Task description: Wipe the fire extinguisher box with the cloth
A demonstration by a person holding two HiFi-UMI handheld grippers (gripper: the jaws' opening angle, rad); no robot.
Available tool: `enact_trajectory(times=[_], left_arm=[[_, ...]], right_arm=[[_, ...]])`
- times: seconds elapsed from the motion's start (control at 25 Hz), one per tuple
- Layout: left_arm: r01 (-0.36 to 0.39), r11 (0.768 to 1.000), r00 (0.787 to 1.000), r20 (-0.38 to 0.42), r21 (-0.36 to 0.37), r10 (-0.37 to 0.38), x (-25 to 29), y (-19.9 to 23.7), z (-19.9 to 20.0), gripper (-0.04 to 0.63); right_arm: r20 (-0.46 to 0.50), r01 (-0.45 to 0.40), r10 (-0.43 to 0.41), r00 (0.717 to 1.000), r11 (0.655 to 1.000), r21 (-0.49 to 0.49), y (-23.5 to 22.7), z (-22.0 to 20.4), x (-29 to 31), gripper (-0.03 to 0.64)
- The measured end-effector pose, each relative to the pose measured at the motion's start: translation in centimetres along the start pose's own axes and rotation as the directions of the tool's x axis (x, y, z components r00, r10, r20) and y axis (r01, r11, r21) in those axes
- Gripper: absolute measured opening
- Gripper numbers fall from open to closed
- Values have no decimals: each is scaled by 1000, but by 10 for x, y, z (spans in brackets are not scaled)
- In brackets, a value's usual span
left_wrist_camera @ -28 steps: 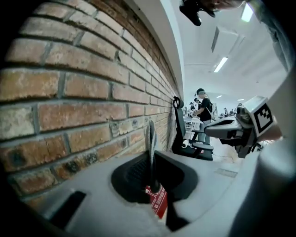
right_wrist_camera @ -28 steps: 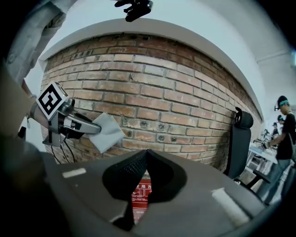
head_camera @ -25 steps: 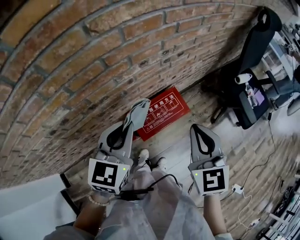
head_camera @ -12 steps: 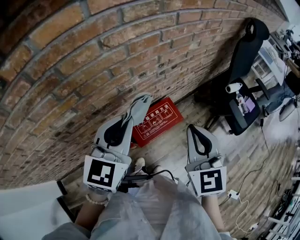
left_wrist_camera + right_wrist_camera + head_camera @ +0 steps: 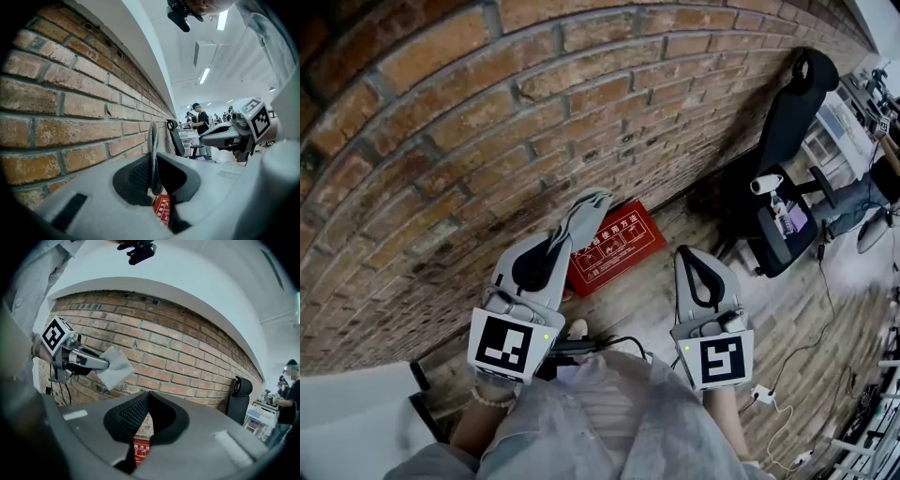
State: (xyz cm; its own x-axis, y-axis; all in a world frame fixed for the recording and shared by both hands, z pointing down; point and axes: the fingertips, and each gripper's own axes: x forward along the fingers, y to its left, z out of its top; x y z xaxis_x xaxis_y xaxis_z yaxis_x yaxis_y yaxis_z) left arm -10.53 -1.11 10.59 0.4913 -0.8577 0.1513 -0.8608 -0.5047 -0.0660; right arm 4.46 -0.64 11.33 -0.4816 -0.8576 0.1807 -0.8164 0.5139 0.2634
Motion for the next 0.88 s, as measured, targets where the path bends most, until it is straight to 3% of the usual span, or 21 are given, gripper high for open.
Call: enact_trajectory(times=[0.88], left_arm=[[28, 1000, 1000, -10, 7, -27, 18, 2, -5, 12]], right_arm=[[-15, -1, 1, 1000, 1000, -4, -5, -1, 14, 11]])
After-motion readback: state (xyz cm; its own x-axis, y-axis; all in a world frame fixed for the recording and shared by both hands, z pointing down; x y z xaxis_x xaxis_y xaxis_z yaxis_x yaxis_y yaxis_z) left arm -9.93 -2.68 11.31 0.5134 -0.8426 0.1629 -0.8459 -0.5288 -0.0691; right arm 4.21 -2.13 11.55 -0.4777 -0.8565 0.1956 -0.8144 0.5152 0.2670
